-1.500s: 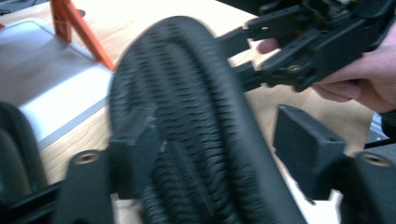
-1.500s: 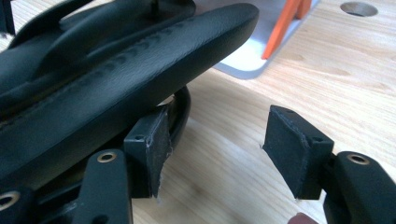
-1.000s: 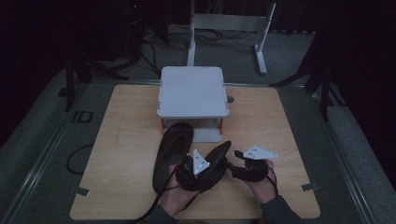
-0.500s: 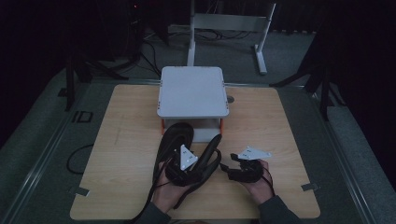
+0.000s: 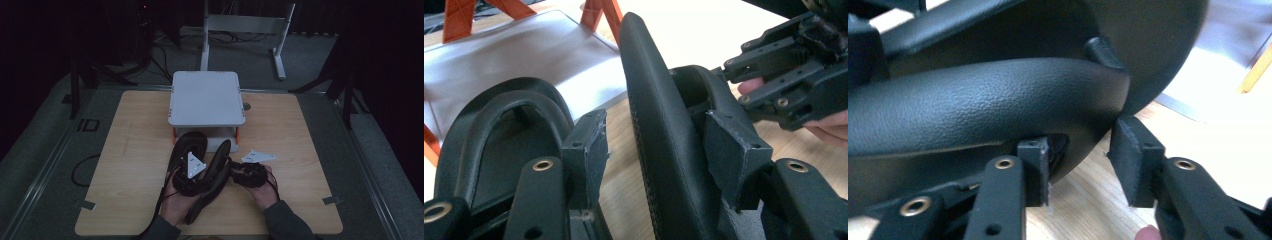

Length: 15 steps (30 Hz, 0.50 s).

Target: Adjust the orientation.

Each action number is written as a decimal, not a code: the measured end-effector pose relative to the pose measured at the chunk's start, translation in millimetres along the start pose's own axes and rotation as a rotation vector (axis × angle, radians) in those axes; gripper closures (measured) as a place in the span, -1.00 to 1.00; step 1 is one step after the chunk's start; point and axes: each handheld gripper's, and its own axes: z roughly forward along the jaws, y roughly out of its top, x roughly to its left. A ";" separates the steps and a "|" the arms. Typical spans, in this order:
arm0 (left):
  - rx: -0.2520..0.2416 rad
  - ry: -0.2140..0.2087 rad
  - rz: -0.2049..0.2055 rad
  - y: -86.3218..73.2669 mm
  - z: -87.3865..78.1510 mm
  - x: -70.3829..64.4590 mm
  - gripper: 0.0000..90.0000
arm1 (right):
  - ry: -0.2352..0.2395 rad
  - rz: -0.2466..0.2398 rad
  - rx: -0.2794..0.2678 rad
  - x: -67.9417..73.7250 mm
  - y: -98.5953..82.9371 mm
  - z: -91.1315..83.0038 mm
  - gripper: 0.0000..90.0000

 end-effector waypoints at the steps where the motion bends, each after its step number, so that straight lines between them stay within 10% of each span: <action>1: -0.003 -0.004 -0.002 -0.2 0.0 -0.4 -0.03 | -0.003 0.000 -0.003 -0.3 0.5 -1.5 0.42; 15: -0.023 -0.007 -0.082 2.6 13.5 2.6 0.04 | -0.038 0.033 -0.022 -13.2 12.7 -26.7 0.45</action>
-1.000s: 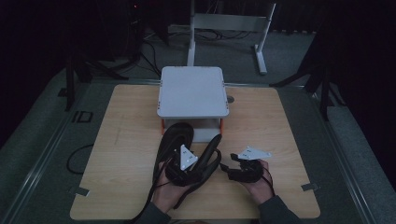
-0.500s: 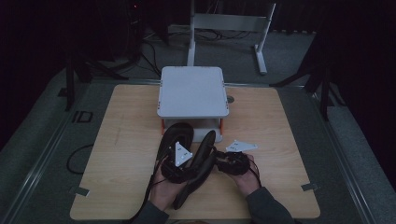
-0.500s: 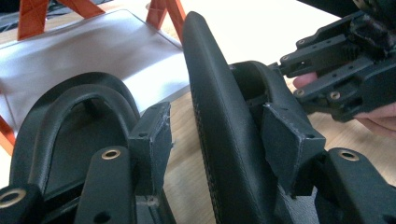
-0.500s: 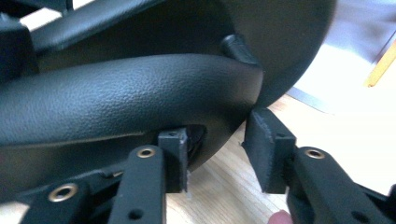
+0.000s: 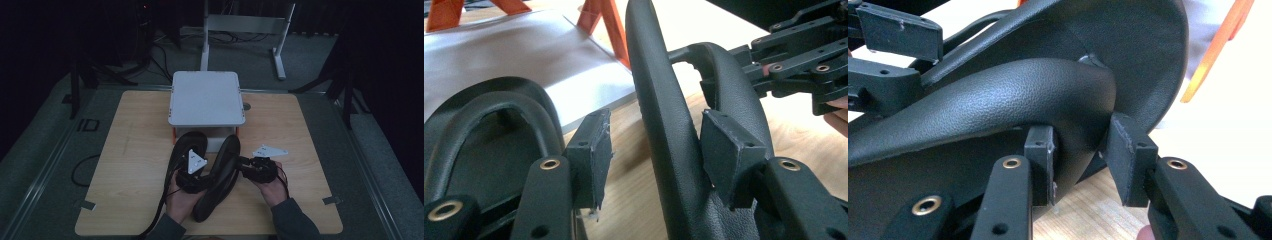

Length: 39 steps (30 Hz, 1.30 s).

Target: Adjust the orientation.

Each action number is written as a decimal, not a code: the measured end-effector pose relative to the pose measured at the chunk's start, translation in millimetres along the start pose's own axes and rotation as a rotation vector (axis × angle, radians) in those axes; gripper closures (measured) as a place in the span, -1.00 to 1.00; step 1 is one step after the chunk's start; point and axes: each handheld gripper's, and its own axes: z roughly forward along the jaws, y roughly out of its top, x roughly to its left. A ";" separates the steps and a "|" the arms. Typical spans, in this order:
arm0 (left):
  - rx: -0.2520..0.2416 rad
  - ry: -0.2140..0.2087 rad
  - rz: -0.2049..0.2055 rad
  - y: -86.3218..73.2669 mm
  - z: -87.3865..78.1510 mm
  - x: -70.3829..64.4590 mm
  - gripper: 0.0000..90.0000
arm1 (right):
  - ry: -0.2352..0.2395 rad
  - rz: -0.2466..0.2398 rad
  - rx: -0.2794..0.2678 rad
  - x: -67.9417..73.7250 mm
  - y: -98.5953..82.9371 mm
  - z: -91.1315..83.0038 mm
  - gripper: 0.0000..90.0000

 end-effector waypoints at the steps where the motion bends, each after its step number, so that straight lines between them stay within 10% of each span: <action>1: 0.005 0.006 0.003 0.1 0.5 1.3 0.04 | 0.002 0.014 0.005 -1.7 -0.6 2.4 0.44; 9: -0.001 0.043 -0.003 -2.0 -3.8 9.8 -0.03 | -0.012 -0.016 0.041 1.3 1.0 16.2 0.29; 17: 0.013 -0.030 -0.011 -14.8 -18.3 16.5 -0.01 | 0.006 -0.027 0.039 2.5 4.5 20.9 0.34; 26: 0.133 -0.071 0.096 -34.6 -5.2 0.5 -0.01 | -0.031 -0.015 0.018 -0.7 13.0 23.4 0.48; 39: 0.098 0.065 0.139 -39.3 -4.4 5.7 -0.11 | -0.053 0.021 0.003 -8.6 -8.1 0.5 0.18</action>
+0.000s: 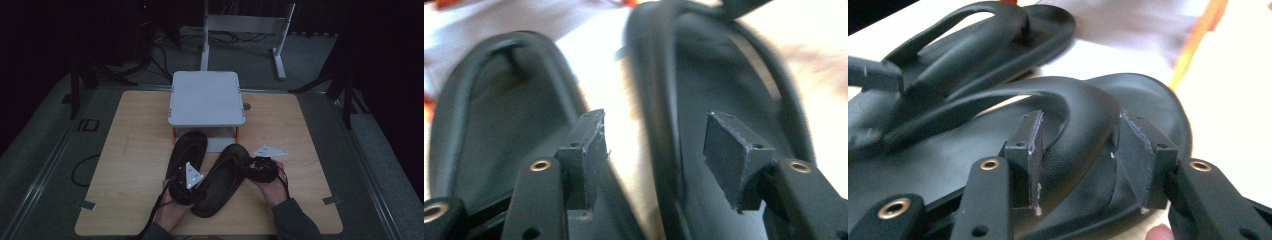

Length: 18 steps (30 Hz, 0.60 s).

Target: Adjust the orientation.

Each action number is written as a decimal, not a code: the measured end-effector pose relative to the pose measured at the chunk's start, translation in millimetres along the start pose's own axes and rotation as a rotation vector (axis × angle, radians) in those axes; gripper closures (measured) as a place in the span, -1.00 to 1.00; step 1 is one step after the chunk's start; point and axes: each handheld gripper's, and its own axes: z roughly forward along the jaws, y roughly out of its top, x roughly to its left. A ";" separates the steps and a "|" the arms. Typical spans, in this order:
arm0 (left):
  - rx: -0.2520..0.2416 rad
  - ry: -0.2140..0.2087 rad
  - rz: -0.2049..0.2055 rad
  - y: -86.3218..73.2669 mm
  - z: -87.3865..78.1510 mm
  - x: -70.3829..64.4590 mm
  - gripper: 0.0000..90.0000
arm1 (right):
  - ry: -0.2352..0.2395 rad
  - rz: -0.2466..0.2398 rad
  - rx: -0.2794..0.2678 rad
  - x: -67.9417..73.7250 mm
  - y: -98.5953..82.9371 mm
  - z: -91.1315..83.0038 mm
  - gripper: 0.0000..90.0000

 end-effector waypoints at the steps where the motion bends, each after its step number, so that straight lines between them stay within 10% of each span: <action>1: -0.007 -0.006 -0.006 -0.9 0.2 1.3 -0.12 | -0.006 0.011 0.001 -1.7 -2.0 -2.7 0.18; 12: -0.043 0.031 -0.012 -1.0 -5.9 2.9 -0.18 | -0.058 0.058 -0.058 -12.2 -16.6 -30.7 0.14; 18: -0.042 0.032 -0.042 -4.0 -7.0 9.5 -0.22 | -0.127 0.104 0.006 -35.0 -27.4 -29.9 0.11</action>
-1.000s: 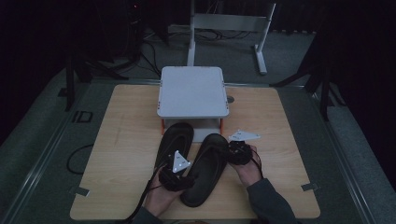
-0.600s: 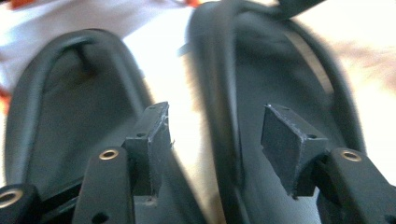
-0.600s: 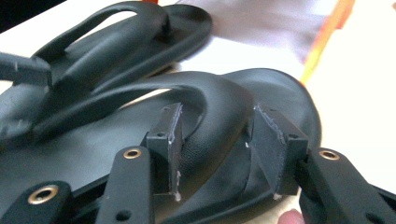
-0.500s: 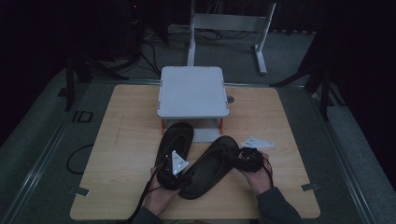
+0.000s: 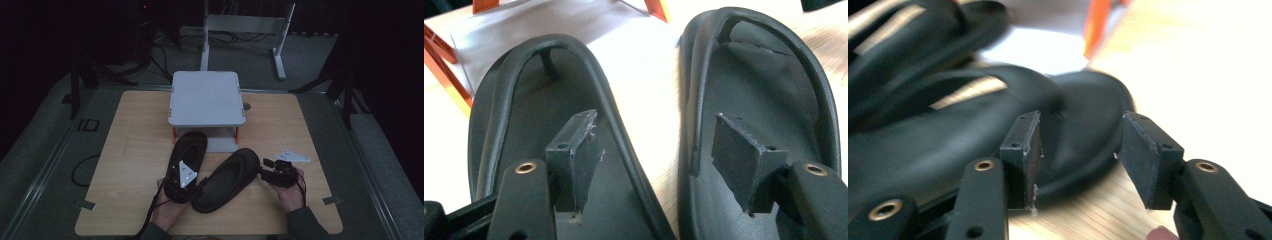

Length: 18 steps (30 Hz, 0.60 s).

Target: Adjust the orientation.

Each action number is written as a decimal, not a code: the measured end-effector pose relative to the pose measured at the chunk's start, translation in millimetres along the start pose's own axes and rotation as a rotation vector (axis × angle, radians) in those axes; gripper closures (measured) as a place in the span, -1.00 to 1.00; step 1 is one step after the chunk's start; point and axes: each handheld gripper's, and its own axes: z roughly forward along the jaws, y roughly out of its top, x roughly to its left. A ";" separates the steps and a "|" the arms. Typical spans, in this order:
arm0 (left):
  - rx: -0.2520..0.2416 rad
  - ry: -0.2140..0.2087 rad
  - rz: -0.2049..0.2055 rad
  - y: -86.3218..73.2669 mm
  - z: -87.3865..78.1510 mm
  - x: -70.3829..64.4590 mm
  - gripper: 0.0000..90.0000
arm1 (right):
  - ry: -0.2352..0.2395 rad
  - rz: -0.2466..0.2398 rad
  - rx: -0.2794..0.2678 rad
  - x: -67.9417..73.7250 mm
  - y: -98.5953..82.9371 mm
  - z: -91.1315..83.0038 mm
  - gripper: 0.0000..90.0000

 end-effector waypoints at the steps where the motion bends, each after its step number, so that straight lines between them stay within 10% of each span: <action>1: 0.003 -0.001 -0.004 -0.6 0.3 1.5 -0.23 | -0.003 0.000 0.015 -1.8 -1.3 2.8 0.11; 6: 0.017 -0.025 -0.021 -2.1 2.1 5.9 -0.29 | 0.039 -0.053 0.078 5.8 -1.8 20.5 0.07; 18: 0.027 -0.035 -0.008 -4.4 5.3 7.2 -0.34 | 0.089 -0.118 0.033 20.3 9.7 20.1 0.17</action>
